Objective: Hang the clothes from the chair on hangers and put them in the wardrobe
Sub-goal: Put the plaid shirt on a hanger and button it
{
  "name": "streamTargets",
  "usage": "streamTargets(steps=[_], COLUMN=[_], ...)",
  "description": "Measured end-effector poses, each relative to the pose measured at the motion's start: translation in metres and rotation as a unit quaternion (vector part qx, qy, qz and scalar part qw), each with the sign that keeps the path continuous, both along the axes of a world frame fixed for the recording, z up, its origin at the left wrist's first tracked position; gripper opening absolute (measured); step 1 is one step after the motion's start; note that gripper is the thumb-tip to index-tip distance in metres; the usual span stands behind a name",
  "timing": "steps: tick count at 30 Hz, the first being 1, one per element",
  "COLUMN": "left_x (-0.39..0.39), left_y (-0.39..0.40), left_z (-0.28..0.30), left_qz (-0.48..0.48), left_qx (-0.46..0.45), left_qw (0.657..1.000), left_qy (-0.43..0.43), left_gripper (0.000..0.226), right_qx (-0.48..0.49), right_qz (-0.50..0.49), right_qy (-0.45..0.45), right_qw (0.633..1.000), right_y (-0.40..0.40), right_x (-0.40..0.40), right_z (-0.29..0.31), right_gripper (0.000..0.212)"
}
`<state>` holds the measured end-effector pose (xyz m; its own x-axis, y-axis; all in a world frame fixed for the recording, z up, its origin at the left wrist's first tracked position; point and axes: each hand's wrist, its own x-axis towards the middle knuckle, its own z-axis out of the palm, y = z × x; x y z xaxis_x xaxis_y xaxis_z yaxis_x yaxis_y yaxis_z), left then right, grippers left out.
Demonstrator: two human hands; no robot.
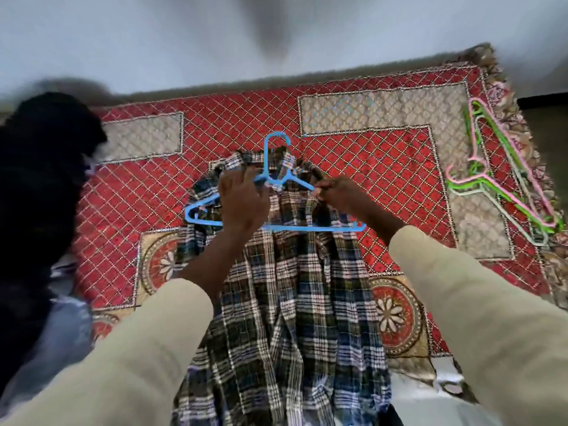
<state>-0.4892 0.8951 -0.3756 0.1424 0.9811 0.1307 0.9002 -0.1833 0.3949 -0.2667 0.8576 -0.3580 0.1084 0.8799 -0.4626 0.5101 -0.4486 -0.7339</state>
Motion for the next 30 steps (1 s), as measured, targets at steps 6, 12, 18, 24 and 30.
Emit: streamTargets(steps=[6, 12, 18, 24, 30], left_x=[-0.058, -0.05, -0.041, -0.095, -0.126], left_y=[0.017, 0.045, 0.05, 0.085, 0.121], left_z=[0.004, 0.012, 0.026, -0.002, -0.007], left_qz=[0.054, 0.058, 0.287, 0.22, 0.123], left_qx=[-0.119, -0.306, -0.167, -0.212, -0.205], left_qw=[0.945, 0.89, 0.902, 0.916, 0.957], left_qy=[-0.299, -0.333, -0.277, -0.26, -0.164], left_gripper=[0.032, 0.028, 0.026, 0.023, 0.018], right_qx=[0.123, 0.217, 0.262, 0.126, 0.001], right_qz=[-0.198, -0.178, -0.049, -0.151, -0.146], right_qy=[-0.092, -0.057, -0.049, -0.137, -0.199], right_qw=[0.968, 0.958, 0.963, 0.971, 0.969], right_y=[0.009, -0.014, -0.019, 0.009, 0.072], right_x=[-0.131, -0.213, -0.209, -0.14, -0.104], right_z=[-0.02, -0.006, -0.014, -0.035, -0.059], right_gripper=[0.017, 0.009, 0.016, 0.03, 0.035])
